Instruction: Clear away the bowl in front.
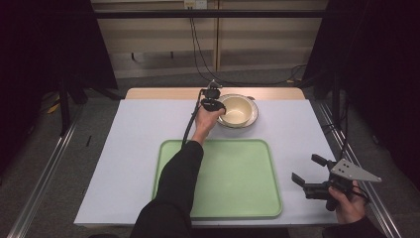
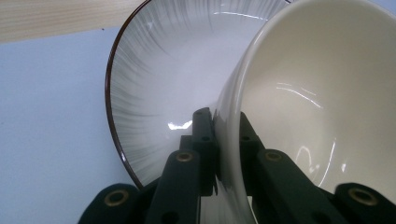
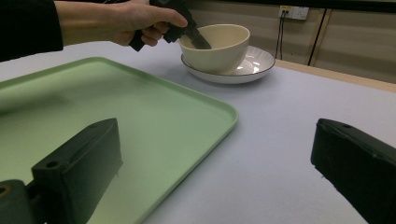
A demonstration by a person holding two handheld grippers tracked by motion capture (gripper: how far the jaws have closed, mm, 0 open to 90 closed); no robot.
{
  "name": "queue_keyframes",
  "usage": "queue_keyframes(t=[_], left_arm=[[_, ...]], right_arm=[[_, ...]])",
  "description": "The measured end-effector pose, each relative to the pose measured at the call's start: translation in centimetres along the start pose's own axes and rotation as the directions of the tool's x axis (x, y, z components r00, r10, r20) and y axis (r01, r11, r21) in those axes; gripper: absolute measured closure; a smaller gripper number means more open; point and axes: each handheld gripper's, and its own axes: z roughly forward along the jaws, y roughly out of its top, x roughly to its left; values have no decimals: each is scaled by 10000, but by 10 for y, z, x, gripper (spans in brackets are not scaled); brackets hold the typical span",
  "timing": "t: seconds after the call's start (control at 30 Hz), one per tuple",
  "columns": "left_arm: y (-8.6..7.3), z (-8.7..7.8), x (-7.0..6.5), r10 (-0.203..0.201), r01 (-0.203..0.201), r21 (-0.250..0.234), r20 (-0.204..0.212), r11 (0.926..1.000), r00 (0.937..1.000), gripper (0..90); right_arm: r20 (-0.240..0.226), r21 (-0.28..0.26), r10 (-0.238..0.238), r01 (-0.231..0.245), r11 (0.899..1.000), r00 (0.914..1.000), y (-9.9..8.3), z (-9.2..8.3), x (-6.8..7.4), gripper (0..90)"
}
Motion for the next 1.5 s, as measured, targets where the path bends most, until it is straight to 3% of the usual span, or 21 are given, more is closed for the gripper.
queue_keyframes(t=[0.03, 0.07, 0.23, 0.33, 0.53, 0.63, 0.87, 1.13, 1.27, 1.33, 1.5], left_arm=[[0, 0, 0, 0, 0, 0, 0, 10000, 10000, 841], [-1, -1, 3, -379, 382, -123, 215, 9992, 9991, 841], [-2, -2, 4, -565, 570, -255, 194, 9980, 9982, 841], [-1, -3, 8, -672, 678, -128, 445, 9976, 9967, 836], [-2, -8, 8, -875, 897, -408, 528, 9951, 9948, 832], [0, -13, 8, -725, 749, -360, 636, 9965, 9953, 831], [-1, -22, 9, -824, 897, -684, 1019, 9936, 9914, 828], [-5, -38, 11, -722, 817, -893, 1050, 9926, 9918, 830], [-10, -46, 15, -446, 531, -870, 967, 9948, 9943, 828], [-12, -49, 17, -599, 696, -960, 1002, 9929, 9932, 828], [-14, -58, 18, -447, 545, -974, 1003, 9937, 9940, 825]], right_arm=[[0, 0, 0, 0, 10000, 10000, 0, 0, 0, 14], [42, -3, -6, 6, 10000, 10000, 0, 0, 1, 14], [31, -42, -63, 63, 10000, 10000, 0, -1, 1, 14], [0, -42, -47, 47, 10000, 10000, 0, -2, 1, 14], [26, -213, -92, 93, 9997, 10000, 0, -2, 1, 9], [-26, -295, -94, 93, 9995, 10000, 0, -2, 1, 8], [-35, -323, -70, 68, 9995, 10000, 0, -2, 1, 7], [10, -348, -129, 130, 9993, 9999, 0, -2, 2, 6], [-8, -353, -225, 225, 9991, 9997, 0, -2, 2, 4], [-4, -364, -234, 234, 9991, 9997, 0, -2, 2, 4], [15, -357, -236, 236, 9991, 9997, 0, -2, 2, 3]])
